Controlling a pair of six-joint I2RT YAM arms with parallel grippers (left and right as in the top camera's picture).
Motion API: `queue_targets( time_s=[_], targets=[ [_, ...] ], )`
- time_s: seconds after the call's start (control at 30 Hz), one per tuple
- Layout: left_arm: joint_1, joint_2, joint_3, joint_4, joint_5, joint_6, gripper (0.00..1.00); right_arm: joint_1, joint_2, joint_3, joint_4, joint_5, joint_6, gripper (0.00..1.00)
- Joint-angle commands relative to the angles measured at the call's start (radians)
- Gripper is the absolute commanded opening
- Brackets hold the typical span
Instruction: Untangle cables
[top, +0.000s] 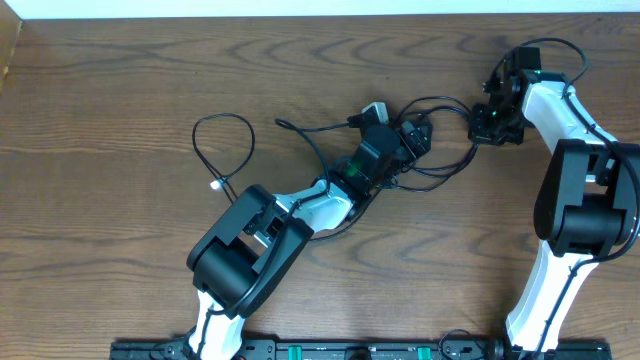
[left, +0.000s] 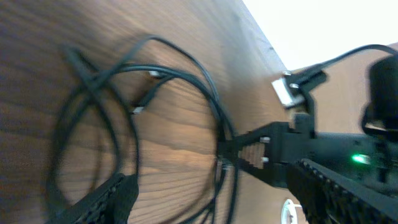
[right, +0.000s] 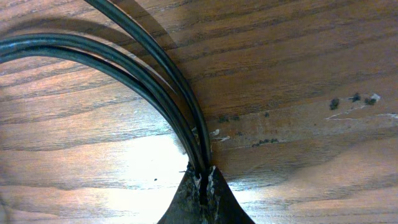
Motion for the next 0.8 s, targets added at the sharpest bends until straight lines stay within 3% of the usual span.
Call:
queue_targets(
  time_s=[0.0, 0.77],
  targets=[
    [0.0, -0.002, 0.013, -0.028, -0.073, -0.013, 0.81, 0.013, 0.026, -0.026, -0.014, -0.022, -0.009, 0.01],
    [-0.014, 0.098, 0.019, 0.032, -0.153, -0.074, 0.77, 0.033, 0.026, -0.026, -0.041, -0.023, -0.006, 0.01]
  ],
)
